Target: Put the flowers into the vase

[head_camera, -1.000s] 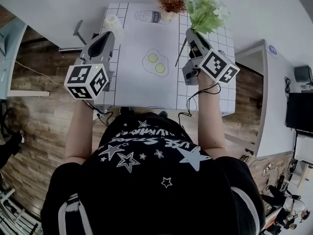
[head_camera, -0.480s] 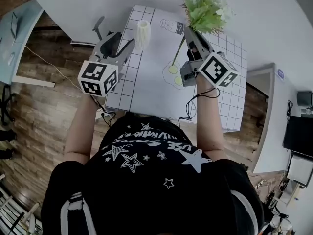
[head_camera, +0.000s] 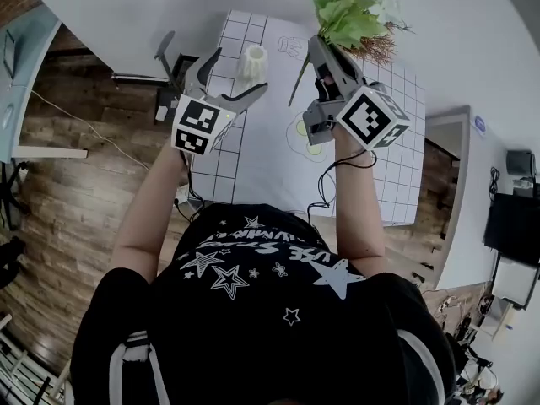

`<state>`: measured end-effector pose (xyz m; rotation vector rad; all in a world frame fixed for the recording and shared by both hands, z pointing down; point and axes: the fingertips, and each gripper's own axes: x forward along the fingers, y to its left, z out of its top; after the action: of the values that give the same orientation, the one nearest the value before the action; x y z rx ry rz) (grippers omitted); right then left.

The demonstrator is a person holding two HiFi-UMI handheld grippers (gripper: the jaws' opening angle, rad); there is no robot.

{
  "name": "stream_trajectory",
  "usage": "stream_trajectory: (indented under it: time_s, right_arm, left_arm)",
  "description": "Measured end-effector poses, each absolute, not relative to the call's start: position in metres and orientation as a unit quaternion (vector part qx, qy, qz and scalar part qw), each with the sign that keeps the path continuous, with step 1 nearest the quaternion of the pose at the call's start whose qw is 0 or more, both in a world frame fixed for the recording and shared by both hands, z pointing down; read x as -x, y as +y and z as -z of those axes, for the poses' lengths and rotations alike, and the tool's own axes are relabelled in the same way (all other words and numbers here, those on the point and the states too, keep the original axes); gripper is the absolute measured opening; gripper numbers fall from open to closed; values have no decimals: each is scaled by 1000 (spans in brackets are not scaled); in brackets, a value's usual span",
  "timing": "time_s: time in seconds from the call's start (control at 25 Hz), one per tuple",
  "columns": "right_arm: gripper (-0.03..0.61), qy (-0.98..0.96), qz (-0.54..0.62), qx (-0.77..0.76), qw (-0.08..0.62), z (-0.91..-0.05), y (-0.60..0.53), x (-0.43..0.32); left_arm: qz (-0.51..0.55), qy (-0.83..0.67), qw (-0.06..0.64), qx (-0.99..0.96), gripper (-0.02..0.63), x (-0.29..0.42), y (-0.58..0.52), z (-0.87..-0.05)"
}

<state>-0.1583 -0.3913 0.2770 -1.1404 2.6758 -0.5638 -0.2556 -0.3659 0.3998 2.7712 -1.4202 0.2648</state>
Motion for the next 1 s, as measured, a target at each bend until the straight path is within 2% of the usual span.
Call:
stream_trajectory:
  time_s: [0.12,0.36,0.68,1.0]
  right_arm:
    - [55,898,190,388,89,-278,-396,162]
    - [55,894,185,398,98,-272,-409,167]
    - [55,894,171,400,106,-258,-419,172]
    - [55,895,161,397,119,-253,-430,181]
  left_arm:
    - [-75,-445,14,-893,509,248,-375,-404]
    - [-79,-412,28,-907,525,229,-389,-422]
    - [-83,-410,-26,-908,511,219,-404,-424]
    - [-83,-403,-5,-911,471,212,-410,-435]
